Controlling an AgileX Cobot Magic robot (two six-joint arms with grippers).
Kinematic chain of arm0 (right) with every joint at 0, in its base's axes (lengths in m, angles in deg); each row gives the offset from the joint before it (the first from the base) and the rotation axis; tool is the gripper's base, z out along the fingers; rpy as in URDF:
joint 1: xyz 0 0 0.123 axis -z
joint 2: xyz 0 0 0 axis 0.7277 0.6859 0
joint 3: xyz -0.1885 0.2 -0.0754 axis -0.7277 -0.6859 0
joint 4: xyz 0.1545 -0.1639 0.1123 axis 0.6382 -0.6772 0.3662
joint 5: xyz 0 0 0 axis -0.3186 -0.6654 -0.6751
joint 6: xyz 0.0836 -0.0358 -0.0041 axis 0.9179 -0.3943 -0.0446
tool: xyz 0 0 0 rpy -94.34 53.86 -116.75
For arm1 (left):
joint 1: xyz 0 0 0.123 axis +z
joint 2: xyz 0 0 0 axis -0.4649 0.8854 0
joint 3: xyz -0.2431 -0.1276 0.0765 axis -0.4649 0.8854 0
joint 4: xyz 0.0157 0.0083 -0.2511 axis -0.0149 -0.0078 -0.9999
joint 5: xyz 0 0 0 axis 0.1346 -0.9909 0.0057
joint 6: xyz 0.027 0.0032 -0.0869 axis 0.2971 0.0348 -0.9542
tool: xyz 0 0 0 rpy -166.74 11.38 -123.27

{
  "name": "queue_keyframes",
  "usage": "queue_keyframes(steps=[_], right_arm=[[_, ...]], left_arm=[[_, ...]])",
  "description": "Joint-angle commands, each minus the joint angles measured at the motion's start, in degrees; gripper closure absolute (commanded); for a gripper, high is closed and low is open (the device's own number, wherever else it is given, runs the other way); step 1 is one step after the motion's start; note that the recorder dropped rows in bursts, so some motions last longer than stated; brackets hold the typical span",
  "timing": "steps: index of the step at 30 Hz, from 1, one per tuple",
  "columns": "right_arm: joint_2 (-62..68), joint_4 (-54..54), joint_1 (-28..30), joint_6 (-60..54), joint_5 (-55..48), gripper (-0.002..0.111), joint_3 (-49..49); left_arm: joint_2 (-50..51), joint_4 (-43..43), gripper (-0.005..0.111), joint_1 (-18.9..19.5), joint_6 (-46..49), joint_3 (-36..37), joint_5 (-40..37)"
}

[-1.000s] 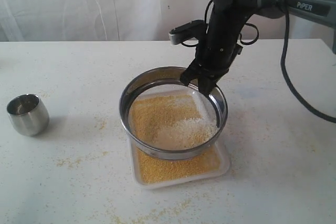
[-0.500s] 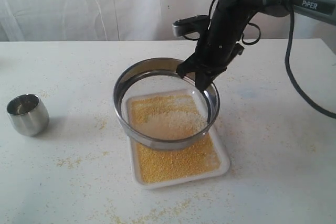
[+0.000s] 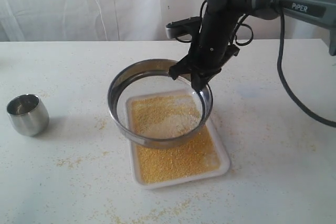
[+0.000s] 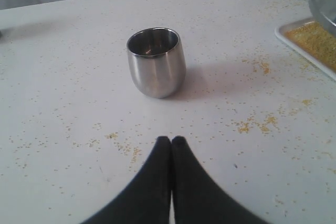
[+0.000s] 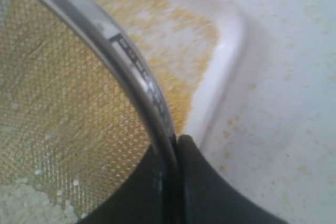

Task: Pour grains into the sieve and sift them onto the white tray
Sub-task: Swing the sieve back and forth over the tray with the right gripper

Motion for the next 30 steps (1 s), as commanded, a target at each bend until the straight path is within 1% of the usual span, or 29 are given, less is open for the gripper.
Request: queue_keyframes(steps=[1, 2, 3, 4, 6, 7, 8, 9, 10, 11, 12, 13, 14, 16, 17, 18, 19, 20, 21, 22, 23, 24, 25, 26, 27, 28, 29, 30], right_arm=[[-1.22, 7.71, 1.15, -8.70, -4.14, 0.108, 0.29], [-1.22, 10.26, 1.02, -14.87, -4.14, 0.108, 0.29], [-1.22, 10.00, 0.78, -17.76, -4.14, 0.108, 0.29], [-1.22, 7.19, 0.78, -15.69, -4.14, 0.108, 0.29], [-1.22, -0.27, 1.16, -0.08, 0.51, 0.108, 0.39], [-1.22, -1.88, 1.16, 7.60, 1.19, 0.108, 0.39], [-1.22, -0.39, 1.25, 7.66, 0.30, 0.108, 0.39], [-1.22, 3.78, 1.15, 2.35, -1.67, 0.108, 0.39], [-1.22, 9.18, 0.63, -6.50, -4.14, 0.108, 0.39], [-1.22, 12.25, 0.38, -14.72, -4.14, 0.108, 0.39], [-1.22, 12.12, 0.11, -18.61, -4.14, 0.108, 0.39], [-1.22, 9.38, 0.11, -17.36, -4.14, 0.108, 0.39], [-1.22, 4.30, 0.11, -11.20, -1.16, 0.108, 0.39], [-1.22, -4.63, 0.57, 9.14, 2.57, 0.108, 0.39], [-1.22, -4.38, 0.68, 12.93, 2.06, 0.108, 0.39], [-1.22, 0.44, 0.68, 8.23, 0.34, 0.108, 0.39], [-1.22, 7.40, 0.39, -2.63, -3.69, 0.108, 0.39], [-1.22, 12.36, -0.07, -12.99, -4.14, 0.108, 0.39], [-1.22, 13.07, -0.49, -17.60, -4.14, 0.108, 0.39], [-1.22, 9.18, -0.54, -16.06, -4.14, 0.108, 0.39], [-1.22, 2.06, -0.54, -6.68, -1.90, 0.108, 0.54], [-1.22, -3.82, -0.28, 7.04, 0.24, 0.108, 0.65], [-1.22, -7.97, 0.05, 17.50, 0.86, 0.108, 0.65], [-1.22, -4.97, 0.02, 14.36, 0.10, 0.108, 0.77], [-1.22, 1.77, -0.09, 2.52, -2.85, 0.108, 0.77], [-1.22, 8.86, -0.50, -6.39, -4.14, 0.108, 0.77], [-1.22, 11.81, -0.84, -13.66, -4.14, 0.108, 0.77], [-1.22, 9.57, -1.16, -16.12, -4.14, 0.108, 0.77]], left_arm=[[-0.25, -0.68, 0.107, 0.11, -0.04, 0.22, 0.14], [-0.25, -0.68, 0.107, 0.11, -0.04, 0.22, 0.14], [-0.25, -0.68, 0.107, 0.11, -0.04, 0.22, 0.14], [-0.25, -0.68, 0.107, 0.11, -0.04, 0.22, 0.14], [-0.25, -0.68, 0.107, 0.11, -0.04, 0.22, 0.14], [-0.25, -0.68, 0.107, 0.11, -0.04, 0.22, 0.14], [-0.25, -0.68, 0.107, 0.11, -0.04, 0.22, 0.14], [-0.25, -0.68, 0.107, 0.11, -0.04, 0.22, 0.14], [-0.25, -0.68, 0.107, 0.11, -0.04, 0.22, 0.14], [-0.25, -0.68, 0.107, 0.11, -0.04, 0.22, 0.14], [-0.25, -0.68, 0.107, 0.11, -0.04, 0.22, 0.14], [-0.25, -0.68, 0.107, 0.11, -0.04, 0.22, 0.14], [-0.25, -0.68, 0.107, 0.11, -0.04, 0.22, 0.14], [-0.25, -0.68, 0.107, 0.11, -0.04, 0.22, 0.14], [-0.25, -0.68, 0.107, 0.11, -0.04, 0.22, 0.14], [-0.25, -0.68, 0.107, 0.11, -0.04, 0.22, 0.14], [-0.25, -0.68, 0.107, 0.11, -0.04, 0.22, 0.14], [-0.25, -0.68, 0.107, 0.11, -0.04, 0.22, 0.14], [-0.25, -0.68, 0.107, 0.11, -0.04, 0.22, 0.14], [-0.25, -0.68, 0.107, 0.11, -0.04, 0.22, 0.14], [-0.25, -0.68, 0.107, 0.11, -0.04, 0.22, 0.14], [-0.25, -0.68, 0.107, 0.11, -0.04, 0.22, 0.14], [-0.25, -0.68, 0.107, 0.11, -0.04, 0.22, 0.14], [-0.25, -0.68, 0.107, 0.11, -0.04, 0.22, 0.14], [-0.25, -0.68, 0.107, 0.11, -0.04, 0.22, 0.14], [-0.25, -0.68, 0.107, 0.11, -0.04, 0.22, 0.14], [-0.25, -0.68, 0.107, 0.11, -0.04, 0.22, 0.14], [-0.25, -0.68, 0.107, 0.11, -0.04, 0.22, 0.14]])
